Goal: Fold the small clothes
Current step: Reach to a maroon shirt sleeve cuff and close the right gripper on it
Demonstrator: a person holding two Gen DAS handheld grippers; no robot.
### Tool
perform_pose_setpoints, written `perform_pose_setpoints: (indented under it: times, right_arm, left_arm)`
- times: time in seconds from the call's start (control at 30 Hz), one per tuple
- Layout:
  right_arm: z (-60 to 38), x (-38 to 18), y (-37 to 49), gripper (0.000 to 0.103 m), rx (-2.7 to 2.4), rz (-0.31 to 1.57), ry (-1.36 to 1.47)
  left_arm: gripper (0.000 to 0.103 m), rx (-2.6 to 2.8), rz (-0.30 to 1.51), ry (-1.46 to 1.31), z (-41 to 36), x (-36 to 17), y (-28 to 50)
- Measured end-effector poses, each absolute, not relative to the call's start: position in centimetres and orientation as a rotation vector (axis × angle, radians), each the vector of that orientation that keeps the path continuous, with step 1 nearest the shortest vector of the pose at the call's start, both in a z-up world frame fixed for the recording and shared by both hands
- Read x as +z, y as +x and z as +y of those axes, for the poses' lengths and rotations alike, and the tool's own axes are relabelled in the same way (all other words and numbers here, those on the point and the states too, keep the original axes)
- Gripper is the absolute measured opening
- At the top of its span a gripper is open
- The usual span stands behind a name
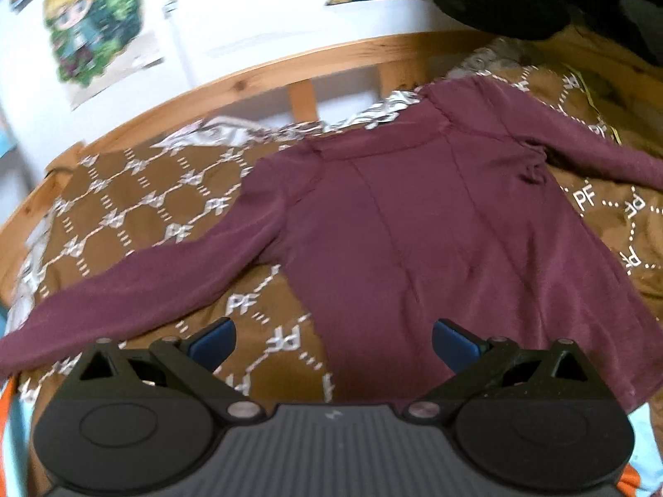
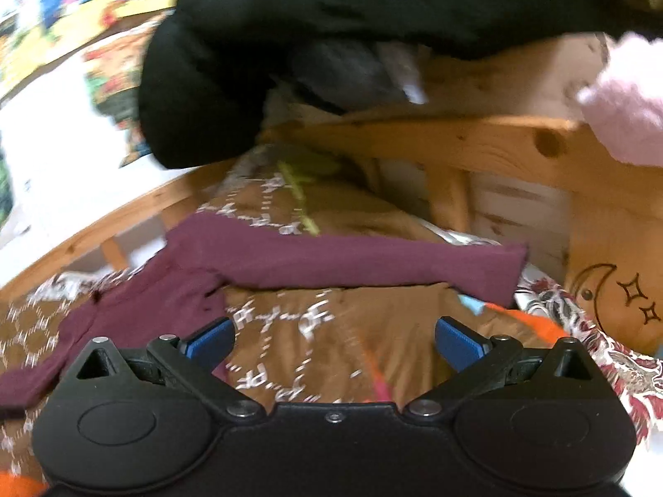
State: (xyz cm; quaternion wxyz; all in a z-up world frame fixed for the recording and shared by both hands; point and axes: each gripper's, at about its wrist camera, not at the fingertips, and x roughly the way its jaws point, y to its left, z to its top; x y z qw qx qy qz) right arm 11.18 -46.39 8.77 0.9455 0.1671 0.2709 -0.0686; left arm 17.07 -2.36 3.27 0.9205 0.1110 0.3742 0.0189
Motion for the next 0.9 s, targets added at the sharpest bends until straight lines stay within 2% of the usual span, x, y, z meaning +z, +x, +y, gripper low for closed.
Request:
perform_pose_setpoints:
  times: [0.17,0.4,0.57,0.7,0.77,0.8,0.83,0.87,0.9]
  right_arm:
    - [-49.1,7.7,13.9,0.102,-0.101,0.572,0.488]
    - [-49.4,6.4,17.7,0.079,-0.304,0.56,0.581]
    - [-49.8,5.0,19.5,0.07,-0.468,0.545,0.628]
    - [-50.3,4.1,20.0,0.058,-0.573,0.478,0.674]
    - [-50.7,3.6,19.9,0.056,-0.608,0.425,0.712]
    - [-50.9,3.5,19.8,0.049,-0.626,0.402,0.724]
    - [-51.0,3.4,19.8,0.037,-0.654,0.386,0.724]
    - [-51.1,3.4,19.9,0.031,-0.674,0.381,0.718]
    - [-51.1,3.4,20.1,0.019,-0.683,0.38,0.704]
  left_arm:
    - [0.103,-0.05,0.741,0.252,-4.1,-0.1,18.0]
    - [0.103,-0.107,0.767,0.263,-4.6,-3.2,19.1]
    - [0.103,-0.127,0.753,0.249,-4.1,-3.5,19.7]
    - [0.103,-0.169,0.753,0.218,-4.0,-3.6,19.5]
    - [0.103,-0.185,0.748,0.228,-4.2,-3.7,19.2]
    - [0.103,-0.19,0.743,0.235,-4.4,-3.6,19.1]
    - [0.103,-0.193,0.737,0.241,-4.5,-3.5,18.9]
    - [0.103,-0.197,0.732,0.244,-4.5,-3.4,18.7]
    - [0.103,-0.202,0.727,0.244,-4.6,-3.3,18.5]
